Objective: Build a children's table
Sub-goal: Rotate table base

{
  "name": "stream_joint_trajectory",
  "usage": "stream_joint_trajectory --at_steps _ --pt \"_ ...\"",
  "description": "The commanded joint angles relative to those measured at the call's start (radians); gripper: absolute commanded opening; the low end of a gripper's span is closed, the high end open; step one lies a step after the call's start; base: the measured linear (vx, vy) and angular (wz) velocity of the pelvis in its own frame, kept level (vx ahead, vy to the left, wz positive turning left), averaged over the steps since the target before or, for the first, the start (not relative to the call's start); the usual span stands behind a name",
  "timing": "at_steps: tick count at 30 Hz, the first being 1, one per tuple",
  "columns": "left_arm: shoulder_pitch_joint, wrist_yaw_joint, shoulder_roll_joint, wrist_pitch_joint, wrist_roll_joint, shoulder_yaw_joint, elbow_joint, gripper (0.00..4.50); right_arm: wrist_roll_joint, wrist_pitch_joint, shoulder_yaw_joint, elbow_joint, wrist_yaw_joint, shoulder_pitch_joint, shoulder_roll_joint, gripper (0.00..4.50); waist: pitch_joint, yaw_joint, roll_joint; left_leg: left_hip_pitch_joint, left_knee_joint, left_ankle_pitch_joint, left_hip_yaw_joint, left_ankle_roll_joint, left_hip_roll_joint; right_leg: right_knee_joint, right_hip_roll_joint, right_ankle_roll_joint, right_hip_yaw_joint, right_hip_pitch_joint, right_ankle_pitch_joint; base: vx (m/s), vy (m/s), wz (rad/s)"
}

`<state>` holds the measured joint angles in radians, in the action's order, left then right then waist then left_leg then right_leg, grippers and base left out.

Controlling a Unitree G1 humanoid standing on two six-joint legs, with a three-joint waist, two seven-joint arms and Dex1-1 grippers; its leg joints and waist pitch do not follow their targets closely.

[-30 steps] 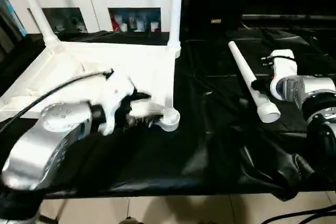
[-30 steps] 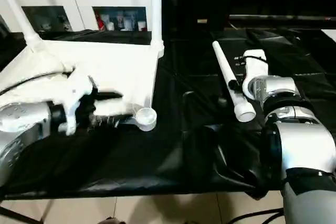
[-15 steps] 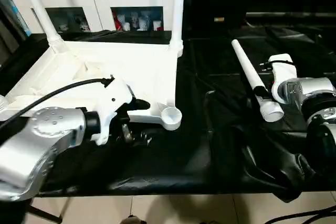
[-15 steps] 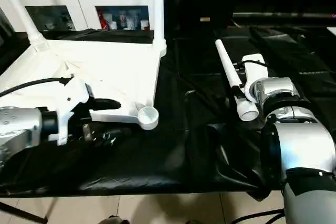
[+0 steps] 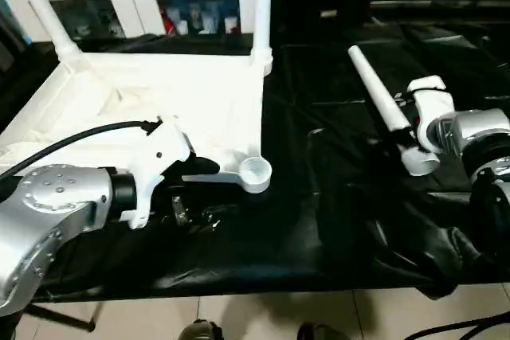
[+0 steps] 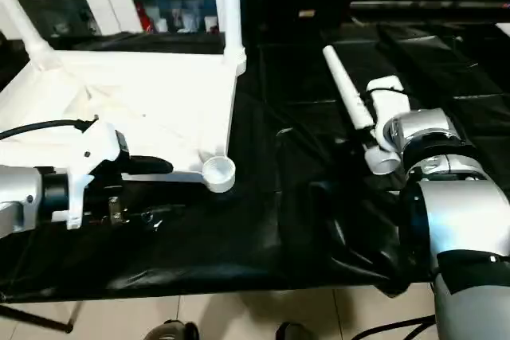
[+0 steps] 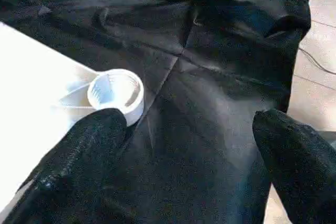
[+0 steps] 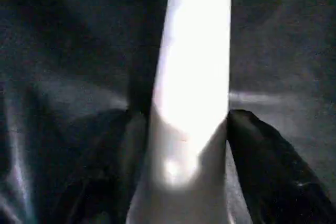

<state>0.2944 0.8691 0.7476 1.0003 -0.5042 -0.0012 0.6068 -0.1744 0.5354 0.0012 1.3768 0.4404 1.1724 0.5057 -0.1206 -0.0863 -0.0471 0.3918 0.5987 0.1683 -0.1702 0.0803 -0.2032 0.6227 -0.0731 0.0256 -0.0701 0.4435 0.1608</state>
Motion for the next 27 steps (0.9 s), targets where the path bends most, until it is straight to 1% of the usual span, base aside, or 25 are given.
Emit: stream_joint_trajectory --at_steps 1,2,3,4,5,9,10,11,12,14,15,16,17,18,20,21,22,23,24,25,26,27 --pt "-0.006 0.007 0.027 0.016 -0.022 0.017 0.027 4.50 -0.028 0.016 0.022 0.003 0.042 0.012 0.005 2.29 0.066 0.002 0.010 -0.008 -0.058 0.241 -0.002 -0.026 -0.006 -0.070 -0.042 0.234 0.036 -0.063 0.284 0.000 0.000 0.00" --pt "-0.004 0.008 0.029 0.017 -0.024 0.018 0.027 4.50 -0.030 0.018 0.023 0.004 0.046 0.012 0.005 2.20 0.065 0.001 0.013 -0.007 -0.058 0.238 -0.002 -0.026 -0.006 -0.071 -0.043 0.234 0.037 -0.064 0.290 0.000 0.000 0.00" --pt "-0.001 0.009 0.029 0.020 -0.026 0.021 0.027 4.50 -0.032 0.020 0.023 0.004 0.051 0.010 0.006 2.12 0.064 0.001 0.012 -0.007 -0.058 0.241 -0.002 -0.026 -0.005 -0.071 -0.043 0.232 0.037 -0.064 0.297 0.000 0.000 0.00" --pt "0.003 0.006 0.032 0.019 -0.030 0.022 0.024 4.50 -0.034 0.021 0.020 0.004 0.054 0.009 0.006 2.07 0.063 0.001 0.014 -0.008 -0.059 0.247 -0.002 -0.024 -0.006 -0.073 -0.044 0.228 0.038 -0.063 0.310 0.000 0.000 0.00" --pt "0.007 0.003 0.034 0.016 -0.032 0.024 0.019 4.50 -0.032 0.024 0.014 0.005 0.054 0.006 0.008 2.03 0.064 0.000 0.012 -0.010 -0.059 0.251 -0.002 -0.021 -0.007 -0.073 -0.045 0.225 0.038 -0.063 0.320 0.000 0.000 0.00" --pt "0.014 0.000 0.036 0.014 -0.034 0.026 0.014 4.50 -0.028 0.028 0.008 0.005 0.054 0.002 0.012 1.94 0.065 0.000 0.014 -0.009 -0.059 0.255 -0.001 -0.015 -0.006 -0.074 -0.045 0.217 0.038 -0.063 0.332 0.000 0.000 0.00" --pt "0.022 -0.010 0.036 0.011 -0.038 0.028 0.010 4.50 -0.018 0.031 -0.009 0.004 0.043 -0.003 0.016 1.94 0.071 -0.002 0.016 -0.009 -0.057 0.243 -0.002 -0.014 -0.006 -0.072 -0.046 0.219 0.038 -0.067 0.324 0.000 0.000 0.00" --pt "0.027 -0.020 0.031 0.002 -0.035 0.029 0.001 4.50 0.003 0.030 -0.037 0.003 0.018 -0.007 0.018 1.93 0.079 -0.003 0.018 -0.010 -0.054 0.226 -0.002 -0.015 -0.006 -0.069 -0.046 0.223 0.038 -0.070 0.306 0.000 0.000 0.00" --pt "0.028 -0.023 0.029 -0.003 -0.032 0.029 -0.004 4.50 0.013 0.027 -0.051 0.002 0.004 -0.008 0.019 1.93 0.078 -0.004 0.018 -0.009 -0.054 0.217 -0.003 -0.016 -0.006 -0.068 -0.046 0.224 0.039 -0.069 0.294 0.000 0.000 0.00" --pt "0.031 -0.035 0.020 -0.016 -0.022 0.027 -0.016 4.50 0.042 0.019 -0.086 -0.001 -0.027 -0.004 0.020 1.93 0.091 -0.007 0.020 -0.007 -0.049 0.181 -0.005 -0.020 -0.005 -0.061 -0.045 0.236 0.038 -0.074 0.246 0.000 0.000 0.00" --pt "0.035 -0.048 0.008 -0.021 -0.016 0.029 -0.024 4.50 0.057 0.012 -0.102 -0.003 -0.034 -0.001 0.022 1.93 0.097 -0.007 0.024 -0.007 -0.047 0.170 -0.006 -0.021 -0.005 -0.058 -0.045 0.239 0.037 -0.077 0.231 0.000 0.000 0.00" --pt "0.036 -0.057 0.000 -0.028 -0.010 0.028 -0.032 4.50 0.067 0.006 -0.113 -0.004 -0.039 0.000 0.021 1.92 0.100 -0.010 0.021 -0.005 -0.044 0.156 -0.006 -0.023 -0.005 -0.055 -0.045 0.243 0.037 -0.077 0.214 0.000 0.000 0.00" --pt "0.039 -0.073 -0.016 -0.041 0.000 0.025 -0.044 4.50 0.083 0.002 -0.130 -0.006 -0.038 0.004 0.021 1.91 0.112 -0.013 0.023 -0.006 -0.040 0.140 -0.007 -0.027 -0.006 -0.052 -0.046 0.249 0.036 -0.081 0.188 0.000 0.000 0.00" --pt "0.040 -0.082 -0.027 -0.055 0.008 0.021 -0.054 4.50 0.094 -0.001 -0.141 -0.007 -0.038 0.006 0.019 1.91 0.113 -0.014 0.023 -0.003 -0.039 0.136 -0.006 -0.027 -0.006 -0.050 -0.046 0.251 0.035 -0.082 0.182 0.000 0.000 0.00" --pt "0.049 -0.126 -0.070 -0.079 0.029 0.019 -0.083 4.50 0.116 -0.016 -0.161 -0.013 -0.027 0.016 0.017 1.91 0.111 -0.015 0.022 -0.002 -0.036 0.156 -0.008 -0.028 -0.005 -0.053 -0.046 0.248 0.036 -0.078 0.203 0.000 0.000 0.00" --pt "0.057 -0.166 -0.105 -0.098 0.048 0.014 -0.109 4.50 0.142 -0.022 -0.183 -0.019 -0.011 0.025 0.013 1.91 0.111 -0.015 0.015 -0.003 -0.036 0.167 -0.007 -0.025 -0.006 -0.053 -0.046 0.246 0.035 -0.077 0.213 0.000 0.000 0.00" --pt "0.062 -0.187 -0.123 -0.111 0.059 0.009 -0.125 4.50 0.155 -0.027 -0.199 -0.024 -0.005 0.029 0.008 1.91 0.110 -0.016 0.015 -0.003 -0.035 0.186 -0.008 -0.023 -0.005 -0.057 -0.046 0.237 0.035 -0.077 0.236 0.000 0.000 0.00" --pt "0.072 -0.222 -0.152 -0.131 0.080 -0.007 -0.152 4.50 0.167 -0.055 -0.209 -0.037 0.018 0.030 -0.001 1.91 0.112 -0.019 0.011 -0.004 -0.035 0.201 -0.005 -0.018 -0.007 -0.056 -0.049 0.229 0.034 -0.077 0.260 0.000 0.000 0.00" --pt "0.078 -0.236 -0.165 -0.134 0.087 -0.015 -0.160 4.50 0.168 -0.073 -0.207 -0.044 0.034 0.029 -0.005 1.91 0.110 -0.018 0.013 -0.002 -0.035 0.213 -0.005 -0.017 -0.006 -0.060 -0.048 0.223 0.034 -0.076 0.276 0.000 0.000 0.00" --pt "0.078 -0.236 -0.165 -0.134 0.087 -0.015 -0.160 4.50 0.168 -0.073 -0.207 -0.044 0.034 0.029 -0.005 1.91 0.111 -0.019 0.015 -0.004 -0.034 0.220 -0.006 -0.016 -0.007 -0.061 -0.048 0.218 0.033 -0.074 0.285 0.000 0.000 0.00" --pt "0.086 -0.249 -0.184 -0.147 0.095 -0.025 -0.184 4.50 0.181 -0.099 -0.219 -0.054 0.039 0.023 -0.015 1.91 0.111 -0.020 0.011 -0.001 -0.034 0.225 -0.003 -0.014 -0.006 -0.062 -0.051 0.210 0.033 -0.074 0.305 0.000 0.000 0.00" --pt "0.092 -0.256 -0.198 -0.146 0.093 -0.026 -0.198 4.50 0.191 -0.109 -0.227 -0.060 0.040 0.020 -0.020 1.91 0.111 -0.019 0.011 -0.003 -0.033 0.231 -0.003 -0.013 -0.007 -0.061 -0.051 0.209 0.034 -0.072 0.311 0.000 0.000 0.00"
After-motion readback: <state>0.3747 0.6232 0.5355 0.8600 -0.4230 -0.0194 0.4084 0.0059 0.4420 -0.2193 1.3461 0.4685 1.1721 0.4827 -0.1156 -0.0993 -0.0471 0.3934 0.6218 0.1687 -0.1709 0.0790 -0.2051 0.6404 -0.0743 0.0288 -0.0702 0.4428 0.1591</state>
